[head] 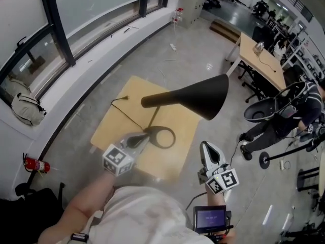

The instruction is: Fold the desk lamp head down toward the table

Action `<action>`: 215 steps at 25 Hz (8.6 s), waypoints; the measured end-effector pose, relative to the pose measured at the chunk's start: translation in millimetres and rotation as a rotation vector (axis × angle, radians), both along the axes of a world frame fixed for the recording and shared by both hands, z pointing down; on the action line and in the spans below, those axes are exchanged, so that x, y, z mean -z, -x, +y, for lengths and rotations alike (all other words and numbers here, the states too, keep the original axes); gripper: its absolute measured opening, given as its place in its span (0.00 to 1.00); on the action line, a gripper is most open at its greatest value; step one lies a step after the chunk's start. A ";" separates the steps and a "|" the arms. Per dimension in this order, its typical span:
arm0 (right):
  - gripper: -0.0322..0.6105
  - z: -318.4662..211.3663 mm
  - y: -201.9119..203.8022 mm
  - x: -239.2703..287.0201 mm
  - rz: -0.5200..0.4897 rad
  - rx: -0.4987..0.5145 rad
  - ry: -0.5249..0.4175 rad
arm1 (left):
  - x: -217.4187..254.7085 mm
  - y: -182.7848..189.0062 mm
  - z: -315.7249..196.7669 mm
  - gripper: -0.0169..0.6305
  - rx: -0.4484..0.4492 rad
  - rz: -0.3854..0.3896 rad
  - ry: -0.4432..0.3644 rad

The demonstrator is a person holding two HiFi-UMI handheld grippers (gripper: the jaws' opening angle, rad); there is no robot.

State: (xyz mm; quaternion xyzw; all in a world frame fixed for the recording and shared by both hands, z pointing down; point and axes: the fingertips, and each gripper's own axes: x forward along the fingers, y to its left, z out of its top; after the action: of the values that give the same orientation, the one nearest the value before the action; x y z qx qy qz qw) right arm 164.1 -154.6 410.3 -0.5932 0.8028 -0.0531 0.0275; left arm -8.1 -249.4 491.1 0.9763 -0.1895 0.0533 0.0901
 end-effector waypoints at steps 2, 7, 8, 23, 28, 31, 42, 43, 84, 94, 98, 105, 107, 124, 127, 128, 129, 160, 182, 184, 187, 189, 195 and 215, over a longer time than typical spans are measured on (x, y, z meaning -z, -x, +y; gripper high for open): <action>0.07 -2.3 -6.9 14.4 0.016 -0.021 -0.020 | 5.0 -0.9 -6.3 0.03 -0.019 0.006 -0.009; 0.07 -9.2 -11.1 49.5 0.088 -0.050 -0.067 | 19.9 -3.0 -17.0 0.03 -0.075 0.038 -0.029; 0.07 -9.5 -10.6 56.5 0.095 -0.054 -0.076 | 24.5 -3.4 -17.0 0.03 -0.085 0.046 -0.032; 0.07 -14.0 -17.4 174.2 0.289 -0.119 -0.221 | 52.3 10.7 -39.3 0.04 -0.141 0.077 -0.105; 0.07 -20.8 -21.8 211.6 0.284 -0.143 -0.272 | 62.7 16.6 -54.6 0.05 -0.139 0.092 -0.139; 0.07 -24.8 -19.5 228.5 0.246 -0.142 -0.285 | 67.0 22.6 -64.8 0.06 -0.134 0.092 -0.152; 0.15 -51.8 13.8 268.8 0.285 -0.087 -0.279 | 74.1 19.0 -98.2 0.13 -0.142 0.062 -0.213; 0.17 -54.2 15.1 266.7 0.290 -0.084 -0.270 | 74.0 17.8 -100.4 0.14 -0.145 0.058 -0.217; 0.45 -109.4 12.7 221.9 0.533 -0.196 -0.036 | 64.0 -45.4 -104.3 0.40 -0.423 -0.036 -0.406; 0.45 -111.7 16.4 225.2 0.545 -0.187 -0.043 | 69.1 -36.3 -109.9 0.38 -0.433 -0.061 -0.452; 0.45 -111.7 8.9 214.4 0.534 -0.203 -0.007 | 71.0 -32.2 -111.1 0.38 -0.430 -0.076 -0.465; 0.45 -108.7 -9.3 205.7 0.494 -0.211 -0.006 | 74.1 -41.2 -110.3 0.38 -0.435 -0.107 -0.485; 0.45 -108.9 -11.6 204.3 0.486 -0.211 -0.006 | 75.9 -40.1 -110.4 0.38 -0.431 -0.113 -0.489; 0.44 -98.0 -34.8 196.0 0.391 -0.192 -0.044 | 86.9 -38.0 -102.6 0.38 -0.405 -0.203 -0.508; 0.44 -98.5 -41.8 191.4 0.372 -0.183 -0.038 | 91.2 -38.6 -100.4 0.38 -0.393 -0.219 -0.526; 0.44 -99.5 -43.8 189.6 0.366 -0.179 -0.038 | 90.9 -38.3 -101.0 0.38 -0.389 -0.225 -0.527; 0.44 -101.4 -45.1 188.6 0.361 -0.173 -0.041 | 90.8 -37.7 -102.8 0.38 -0.382 -0.232 -0.529; 0.44 -93.6 -76.5 96.8 0.085 -0.171 0.005 | 105.5 -15.2 -102.4 0.38 -0.435 -0.428 -0.694; 0.44 -90.2 -86.3 50.0 -0.079 -0.129 0.041 | 113.3 -14.0 -99.1 0.38 -0.471 -0.552 -0.759; 0.44 -90.8 -88.3 45.9 -0.095 -0.127 0.046 | 115.0 -15.9 -99.3 0.38 -0.478 -0.563 -0.764; 0.44 -91.2 -90.1 40.9 -0.114 -0.120 0.055 | 117.5 -18.3 -98.7 0.38 -0.486 -0.574 -0.772; 0.44 -91.8 -90.8 36.3 -0.128 -0.119 0.057 | 118.6 -18.3 -98.2 0.39 -0.491 -0.581 -0.780; 0.44 -95.5 -93.4 26.4 -0.177 -0.108 0.067 | 124.8 -21.9 -99.5 0.39 -0.506 -0.602 -0.798; 0.44 -97.7 -90.4 -10.2 -0.341 -0.078 0.062 | 135.6 -24.4 -94.4 0.39 -0.529 -0.682 -0.858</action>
State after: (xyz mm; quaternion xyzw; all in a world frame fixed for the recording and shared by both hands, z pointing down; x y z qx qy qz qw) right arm 254.5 -252.3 420.5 -0.6069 0.7609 -0.1763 0.1470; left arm 16.3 -343.7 355.5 0.8675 0.0369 0.3024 -0.3934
